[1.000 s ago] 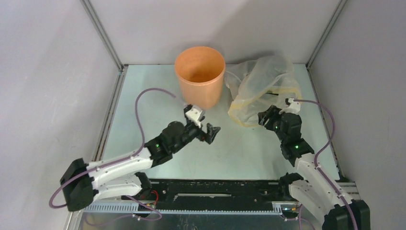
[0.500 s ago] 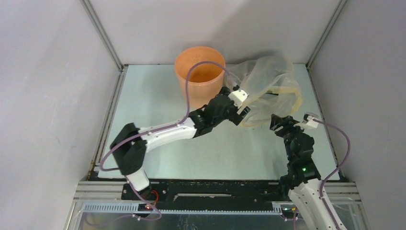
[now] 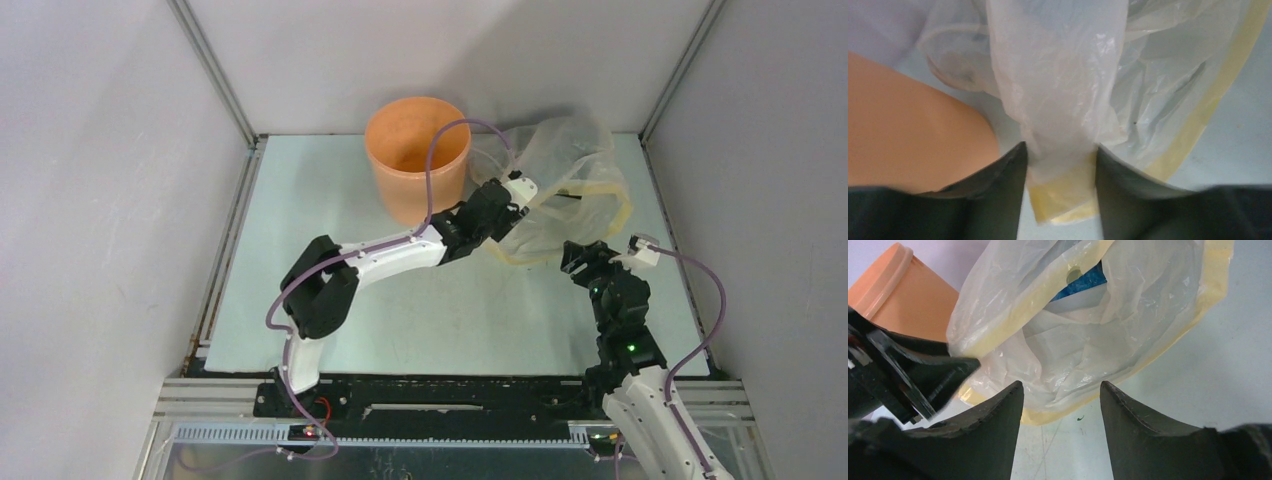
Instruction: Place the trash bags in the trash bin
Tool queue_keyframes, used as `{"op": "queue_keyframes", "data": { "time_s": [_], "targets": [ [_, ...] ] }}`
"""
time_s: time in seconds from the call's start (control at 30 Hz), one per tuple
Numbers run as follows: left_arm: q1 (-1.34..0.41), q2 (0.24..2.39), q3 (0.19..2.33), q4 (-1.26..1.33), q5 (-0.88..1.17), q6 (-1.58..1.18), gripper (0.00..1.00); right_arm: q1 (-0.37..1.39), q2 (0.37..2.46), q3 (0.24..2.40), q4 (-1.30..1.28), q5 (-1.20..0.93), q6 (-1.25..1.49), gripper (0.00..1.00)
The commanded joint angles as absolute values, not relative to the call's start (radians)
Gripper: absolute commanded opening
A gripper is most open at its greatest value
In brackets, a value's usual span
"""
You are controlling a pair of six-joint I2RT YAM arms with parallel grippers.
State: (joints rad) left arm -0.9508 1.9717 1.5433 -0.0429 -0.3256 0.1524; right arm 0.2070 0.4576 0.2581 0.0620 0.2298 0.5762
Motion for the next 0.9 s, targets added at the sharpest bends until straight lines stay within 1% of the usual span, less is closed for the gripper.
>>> {"op": "queue_keyframes", "data": {
  "time_s": [0.0,0.03,0.07,0.1,0.23,0.43,0.57,0.67,0.7,0.73,0.77,0.87],
  "targets": [
    [-0.903,1.97,1.596,-0.066,-0.238,0.107,0.32,0.204,0.458,0.263,0.108,0.243,0.581,0.61],
    [-0.901,1.958,1.592,-0.067,-0.231,0.098,0.12,0.204,0.461,0.261,0.112,0.238,0.578,0.61],
    [-0.9,1.942,1.587,-0.068,-0.226,0.09,0.02,0.204,0.466,0.261,0.119,0.227,0.57,0.61],
    [-0.901,1.926,1.578,-0.069,-0.207,0.085,0.0,0.204,0.478,0.26,0.129,0.206,0.559,0.6],
    [-0.9,1.846,1.54,-0.084,-0.107,0.044,0.0,0.207,0.524,0.258,0.189,0.073,0.513,0.54],
    [-0.897,1.738,1.478,-0.104,-0.008,-0.061,0.0,0.223,0.589,0.243,0.276,-0.037,0.49,0.46],
    [-0.884,1.689,1.439,-0.104,0.081,-0.135,0.0,0.293,0.608,0.225,0.341,-0.04,0.441,0.45],
    [-0.879,1.66,1.407,-0.093,0.133,-0.177,0.0,0.375,0.63,0.223,0.364,0.048,0.398,0.43],
    [-0.879,1.651,1.393,-0.085,0.151,-0.186,0.0,0.396,0.645,0.223,0.374,0.072,0.389,0.41],
    [-0.879,1.639,1.373,-0.074,0.163,-0.196,0.0,0.409,0.67,0.226,0.388,0.083,0.383,0.35],
    [-0.879,1.628,1.356,-0.061,0.176,-0.203,0.0,0.417,0.693,0.229,0.401,0.089,0.381,0.32],
    [-0.88,1.587,1.298,-0.026,0.207,-0.228,0.0,0.425,0.782,0.241,0.455,0.124,0.391,0.17]
  ]
}}
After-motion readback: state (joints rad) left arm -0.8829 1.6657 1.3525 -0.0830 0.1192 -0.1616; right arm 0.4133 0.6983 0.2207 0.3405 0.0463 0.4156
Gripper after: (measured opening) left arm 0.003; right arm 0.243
